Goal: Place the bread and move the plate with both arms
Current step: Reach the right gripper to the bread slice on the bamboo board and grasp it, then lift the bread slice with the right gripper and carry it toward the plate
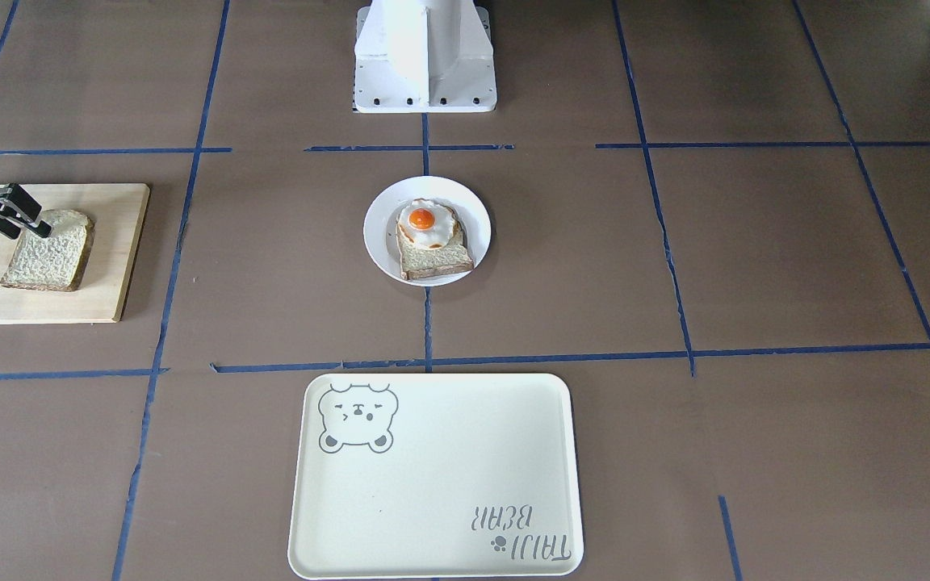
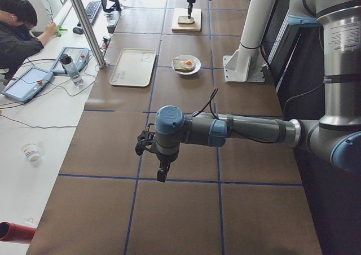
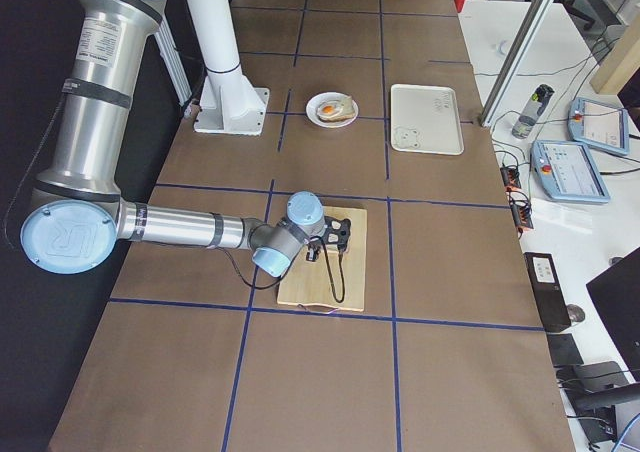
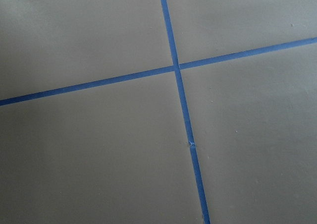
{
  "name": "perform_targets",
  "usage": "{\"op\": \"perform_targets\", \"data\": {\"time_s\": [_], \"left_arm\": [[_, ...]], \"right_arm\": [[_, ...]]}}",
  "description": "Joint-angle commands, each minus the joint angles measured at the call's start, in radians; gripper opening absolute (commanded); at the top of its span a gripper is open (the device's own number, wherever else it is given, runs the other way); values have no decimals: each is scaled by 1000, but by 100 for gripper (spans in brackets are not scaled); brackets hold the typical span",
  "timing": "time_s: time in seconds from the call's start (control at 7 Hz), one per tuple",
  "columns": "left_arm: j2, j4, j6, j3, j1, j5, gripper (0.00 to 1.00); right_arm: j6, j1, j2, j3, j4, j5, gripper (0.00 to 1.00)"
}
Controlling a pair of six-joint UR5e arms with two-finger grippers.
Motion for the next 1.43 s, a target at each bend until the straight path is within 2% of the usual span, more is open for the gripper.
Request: {"op": "perform_targets", "data": {"time_s": [0.0,0.43,0.86,1.14,1.29], "left_arm": [[2,0,0,1,0,0,100],[0,0,0,3,0,0,100],[2,0,0,1,0,0,100],[2,0,0,1,0,-2,100],[2,2,0,1,0,-15,100]], "right_arm": [[0,-6,1,12,0,2,1],[0,-5,0,35,-1,14,0],[3,47,4,157,-12,168,0],[64,58,68,233,-14,184,0],[157,37,178,227,-17,183,0]]}}
